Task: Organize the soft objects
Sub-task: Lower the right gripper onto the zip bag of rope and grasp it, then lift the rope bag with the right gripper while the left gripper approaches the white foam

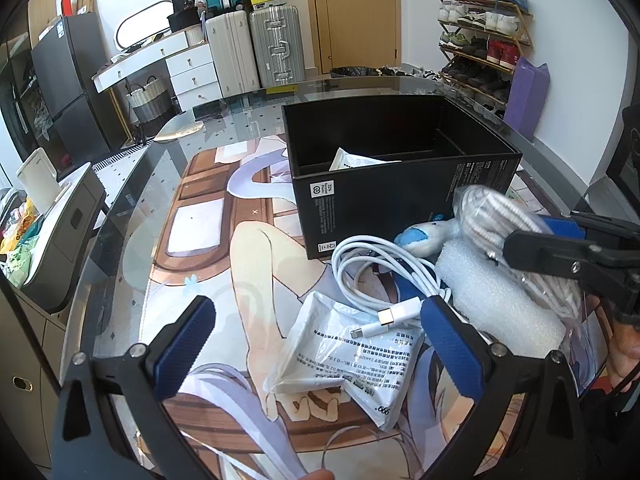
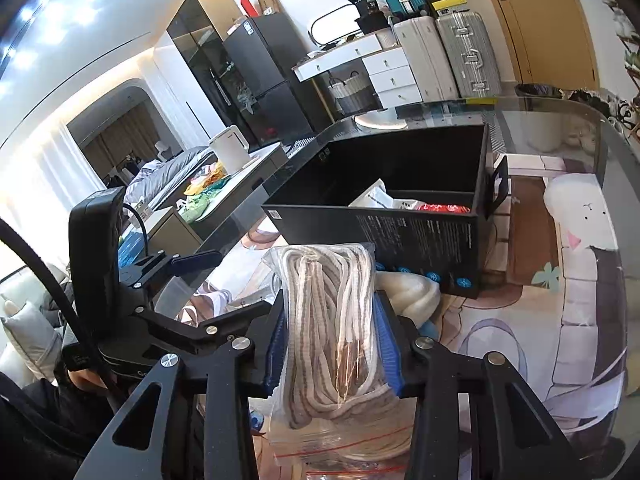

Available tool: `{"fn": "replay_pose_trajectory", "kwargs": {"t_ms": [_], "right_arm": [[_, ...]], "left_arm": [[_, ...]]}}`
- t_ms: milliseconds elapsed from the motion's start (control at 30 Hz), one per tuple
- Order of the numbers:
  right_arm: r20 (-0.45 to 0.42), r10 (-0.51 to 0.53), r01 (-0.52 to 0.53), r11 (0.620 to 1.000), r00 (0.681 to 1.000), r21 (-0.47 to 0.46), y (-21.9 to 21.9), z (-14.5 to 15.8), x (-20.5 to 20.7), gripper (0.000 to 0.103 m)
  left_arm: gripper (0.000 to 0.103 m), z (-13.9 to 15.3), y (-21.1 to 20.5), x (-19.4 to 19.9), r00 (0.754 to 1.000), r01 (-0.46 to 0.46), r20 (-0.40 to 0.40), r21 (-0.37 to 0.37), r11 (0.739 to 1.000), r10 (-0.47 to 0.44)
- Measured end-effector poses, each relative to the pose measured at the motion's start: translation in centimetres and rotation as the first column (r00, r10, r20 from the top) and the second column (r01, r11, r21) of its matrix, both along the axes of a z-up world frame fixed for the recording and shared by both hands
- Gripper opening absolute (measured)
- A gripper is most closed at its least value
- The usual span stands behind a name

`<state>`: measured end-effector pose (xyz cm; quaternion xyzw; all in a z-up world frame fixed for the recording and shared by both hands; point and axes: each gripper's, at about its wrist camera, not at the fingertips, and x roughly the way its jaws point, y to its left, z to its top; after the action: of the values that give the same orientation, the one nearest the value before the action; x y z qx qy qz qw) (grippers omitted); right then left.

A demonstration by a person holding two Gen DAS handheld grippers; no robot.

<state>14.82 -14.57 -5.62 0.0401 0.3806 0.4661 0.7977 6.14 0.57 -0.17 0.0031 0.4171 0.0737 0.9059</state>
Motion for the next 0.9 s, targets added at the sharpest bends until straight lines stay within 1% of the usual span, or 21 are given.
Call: {"fn": "replay_pose_trajectory", "kwargs": {"t_ms": [167,267,333,400,467,633,833,900], "right_arm": [[0.018,-0.023,0.022,0.999,1.0,0.04,-1.0,1.1,-0.1,0.04],[0.061,-0.044,0.039,0.997,0.997,0.072,-1.7,1.9,-0.5,0.04],[0.085,-0.064,0.059,0.996,0.994,0.063,-1.9,2.4,-0.7,0.04],[0.094,-0.073,0.066,0.995,0.993,0.076,-2.2,2.8,-0.8,0.04],[0.094,-0.082,0.074,0.994,0.992,0.082,-2.6,3.1,-0.7,0.04],[0.1,-0.094,0.085,0.992,0.991,0.091,-3.2,3.6,-0.6,0.04],[0.099,-0.102,0.093,0.991,0.99,0.097,-3.6,3.9,-0.5,0.04],[0.101,-0.104,0.094,0.991,0.99,0.1,-3.7,4.0,-0.5,0.04]], "left_arm": [[0.103,0.2,-0.1,0.0,1.0,0.007,0.008,-0.007,1.0,-0.007],[0.103,0.4,-0.2,-0.1,1.0,0.014,0.017,-0.01,1.0,-0.013],[0.103,0.5,-0.3,-0.2,1.0,0.019,0.025,-0.014,1.0,-0.019],[0.103,0.8,-0.6,-0.4,0.999,0.032,0.04,-0.019,0.999,-0.031],[0.103,1.0,-1.1,-0.6,0.997,0.055,0.054,-0.02,0.998,-0.053],[0.103,1.4,-2.8,-1.2,0.987,0.142,0.074,-0.012,0.99,-0.141],[0.103,1.8,-4.2,-1.6,0.974,0.209,0.09,-0.005,0.978,-0.208],[0.103,2.0,-4.5,-1.8,0.969,0.233,0.092,-0.018,0.972,-0.231]]}}
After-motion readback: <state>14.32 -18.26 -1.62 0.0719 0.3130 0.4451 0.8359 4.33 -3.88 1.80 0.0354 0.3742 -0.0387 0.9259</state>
